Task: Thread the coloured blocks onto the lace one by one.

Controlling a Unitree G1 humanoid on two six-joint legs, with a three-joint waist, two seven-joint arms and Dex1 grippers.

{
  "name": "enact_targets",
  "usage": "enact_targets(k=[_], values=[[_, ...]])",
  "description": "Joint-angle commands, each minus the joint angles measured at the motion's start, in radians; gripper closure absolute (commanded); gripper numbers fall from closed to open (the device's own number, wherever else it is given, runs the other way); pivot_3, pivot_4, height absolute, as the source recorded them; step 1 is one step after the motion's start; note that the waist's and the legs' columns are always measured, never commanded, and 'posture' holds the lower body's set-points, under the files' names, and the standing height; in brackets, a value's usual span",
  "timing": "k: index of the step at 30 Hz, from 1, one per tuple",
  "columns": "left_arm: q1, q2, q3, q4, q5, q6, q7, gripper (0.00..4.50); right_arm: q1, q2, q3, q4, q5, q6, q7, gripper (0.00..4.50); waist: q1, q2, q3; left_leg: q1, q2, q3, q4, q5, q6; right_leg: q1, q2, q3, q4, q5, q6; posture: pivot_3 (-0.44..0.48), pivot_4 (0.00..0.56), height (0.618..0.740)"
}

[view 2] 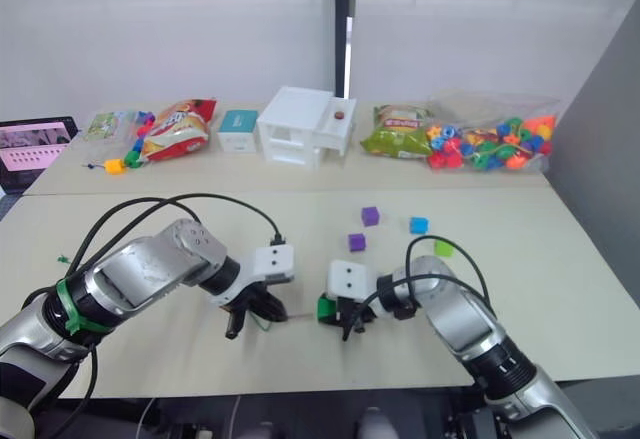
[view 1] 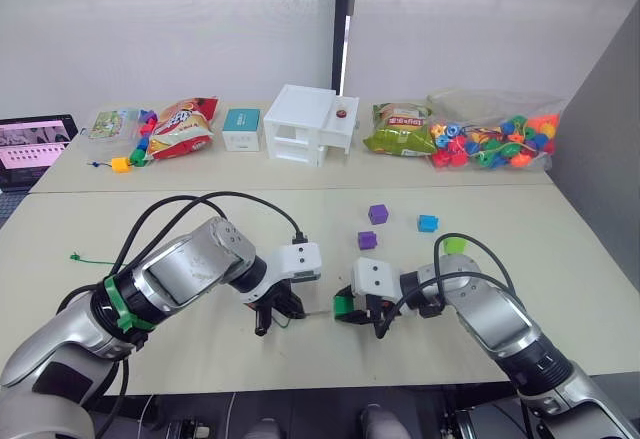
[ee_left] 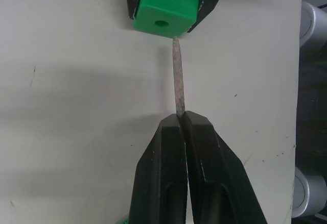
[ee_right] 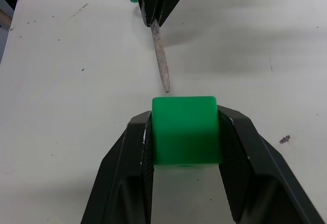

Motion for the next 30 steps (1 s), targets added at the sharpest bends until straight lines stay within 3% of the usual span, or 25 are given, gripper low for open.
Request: enact_targets(k=[1,25,30], values=[[-0.010,-0.003,-0.001,-0.006,0.016,-0.005,0.001,4.50,0.007,0.000,0.000,-0.034,0.000,0.015,-0.018,3.31,0.000,0.000,0.000,0.000,0.000,0.000,0.000,0.000,0.000,0.000,0.000,0.000,0.000,0.000,0.000,0.000,0.150,0.740],[-0.012,-0.098,-0.009,0.056,0.053,-0.055,0.018,4.50,0.034,-0.009,0.009,-0.119,0.020,0.077,-0.033,3.31,0.002,0.000,0.000,0.000,0.000,0.000,0.000,0.000,0.000,0.000,0.000,0.000,0.000,0.000,0.000,0.000,0.150,0.740],[0.009,-0.156,0.015,0.067,0.036,-0.074,0.034,4.50,0.034,0.000,0.012,-0.129,0.024,0.088,-0.043,3.31,0.002,0.000,0.000,0.000,0.000,0.000,0.001,0.000,0.000,0.000,0.000,0.000,0.000,0.000,0.000,0.000,0.150,0.740]])
